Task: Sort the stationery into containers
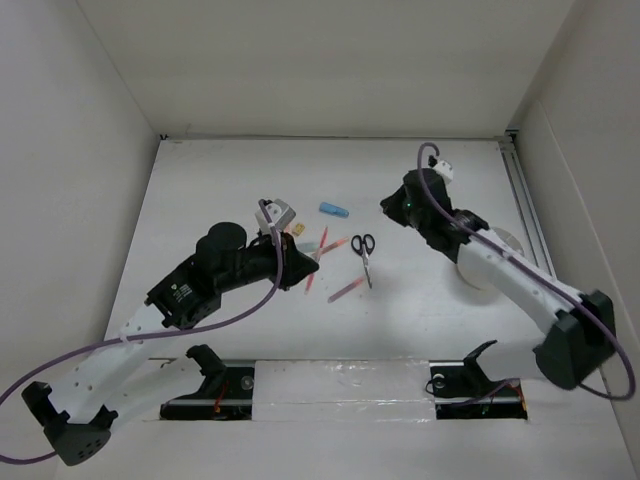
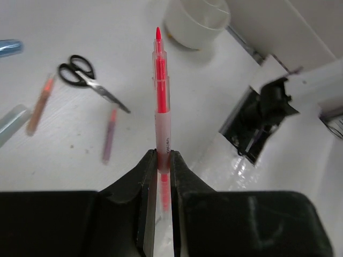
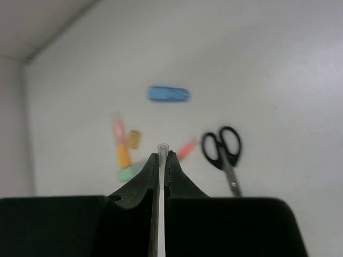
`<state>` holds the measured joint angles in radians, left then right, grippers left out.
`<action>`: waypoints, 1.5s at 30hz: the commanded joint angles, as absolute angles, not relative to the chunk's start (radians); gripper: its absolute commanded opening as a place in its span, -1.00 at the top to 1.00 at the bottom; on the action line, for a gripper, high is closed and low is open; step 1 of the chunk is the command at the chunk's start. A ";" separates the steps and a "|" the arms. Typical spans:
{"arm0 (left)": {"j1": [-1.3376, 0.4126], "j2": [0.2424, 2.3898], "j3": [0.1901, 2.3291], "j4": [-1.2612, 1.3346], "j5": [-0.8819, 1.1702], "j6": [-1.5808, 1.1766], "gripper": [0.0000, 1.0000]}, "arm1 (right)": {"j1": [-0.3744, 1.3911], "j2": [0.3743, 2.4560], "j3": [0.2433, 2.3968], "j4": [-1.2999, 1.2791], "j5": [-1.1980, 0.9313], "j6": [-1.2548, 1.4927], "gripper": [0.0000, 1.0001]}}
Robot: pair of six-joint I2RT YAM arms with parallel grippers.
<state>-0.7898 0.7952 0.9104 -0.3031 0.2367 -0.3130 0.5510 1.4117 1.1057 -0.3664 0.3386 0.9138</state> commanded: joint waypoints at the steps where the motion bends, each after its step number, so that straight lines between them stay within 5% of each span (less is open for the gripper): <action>1: -0.788 0.781 0.899 -0.196 0.567 -0.247 1.00 | 0.574 1.243 1.089 -0.143 0.276 0.706 1.00; 11: -0.788 0.646 0.818 -0.003 0.917 -0.287 1.00 | 0.649 0.937 1.014 0.167 -0.018 0.569 1.00; 21: -0.738 0.689 0.799 0.095 0.936 -0.388 1.00 | 0.758 0.857 0.776 0.650 -0.134 0.657 1.00; 45: -0.729 0.784 0.810 0.074 0.839 -0.403 1.00 | 0.799 0.870 0.631 1.009 -0.293 0.634 1.00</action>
